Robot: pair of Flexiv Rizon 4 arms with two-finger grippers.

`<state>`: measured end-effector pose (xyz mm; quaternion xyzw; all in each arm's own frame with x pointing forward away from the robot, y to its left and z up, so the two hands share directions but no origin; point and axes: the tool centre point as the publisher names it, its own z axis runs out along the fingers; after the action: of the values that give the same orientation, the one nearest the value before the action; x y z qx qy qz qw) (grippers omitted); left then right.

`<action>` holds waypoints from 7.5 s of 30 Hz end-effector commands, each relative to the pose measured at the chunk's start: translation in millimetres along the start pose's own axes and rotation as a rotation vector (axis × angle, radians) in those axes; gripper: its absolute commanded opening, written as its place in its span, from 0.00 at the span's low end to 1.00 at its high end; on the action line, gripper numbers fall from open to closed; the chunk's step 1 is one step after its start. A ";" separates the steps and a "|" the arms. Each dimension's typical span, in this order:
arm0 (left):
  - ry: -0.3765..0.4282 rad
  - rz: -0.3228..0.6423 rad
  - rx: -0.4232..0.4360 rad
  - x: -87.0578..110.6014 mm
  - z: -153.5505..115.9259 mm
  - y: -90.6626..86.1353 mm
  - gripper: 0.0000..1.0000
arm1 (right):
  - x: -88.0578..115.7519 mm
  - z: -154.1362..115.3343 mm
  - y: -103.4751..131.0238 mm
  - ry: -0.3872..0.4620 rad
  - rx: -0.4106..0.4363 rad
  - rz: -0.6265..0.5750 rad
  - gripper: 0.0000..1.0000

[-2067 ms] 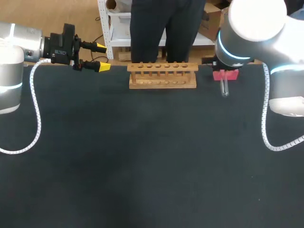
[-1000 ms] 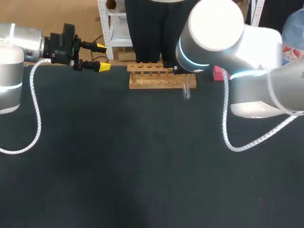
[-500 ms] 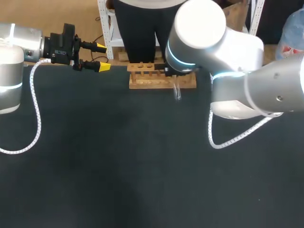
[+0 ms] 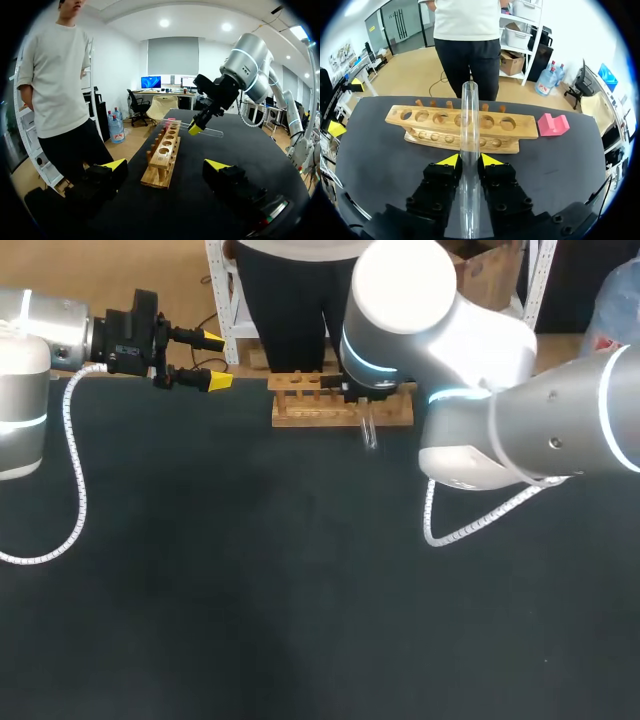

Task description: Grasp the test tube, adjust it, and insert it.

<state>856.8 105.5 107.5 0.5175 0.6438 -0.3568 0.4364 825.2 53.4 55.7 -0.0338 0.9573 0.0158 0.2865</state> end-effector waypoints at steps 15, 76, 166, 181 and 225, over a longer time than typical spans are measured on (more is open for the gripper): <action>-0.001 0.001 0.001 0.6 0.1 0.5 1.00 | 6.1 9.5 2.2 0.039 -0.001 -0.018 0.00; -0.001 0.001 0.001 0.6 0.1 0.5 1.00 | 5.0 -73.0 -43.7 -0.139 -0.059 0.044 0.00; -0.001 0.001 0.001 0.6 0.1 0.5 1.00 | 8.4 -86.6 -47.3 -0.164 -0.080 0.009 0.00; -0.001 0.001 0.001 0.6 0.1 0.5 1.00 | 5.7 -79.0 -42.4 -0.163 -0.031 0.005 0.00; -0.001 0.001 0.001 0.6 0.1 0.5 1.00 | -5.4 9.6 -1.3 -0.060 -0.009 0.000 0.00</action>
<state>856.8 105.5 107.5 0.5175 0.6438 -0.3567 0.4364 833.8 51.4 51.1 -0.0345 0.9475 0.0226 0.3171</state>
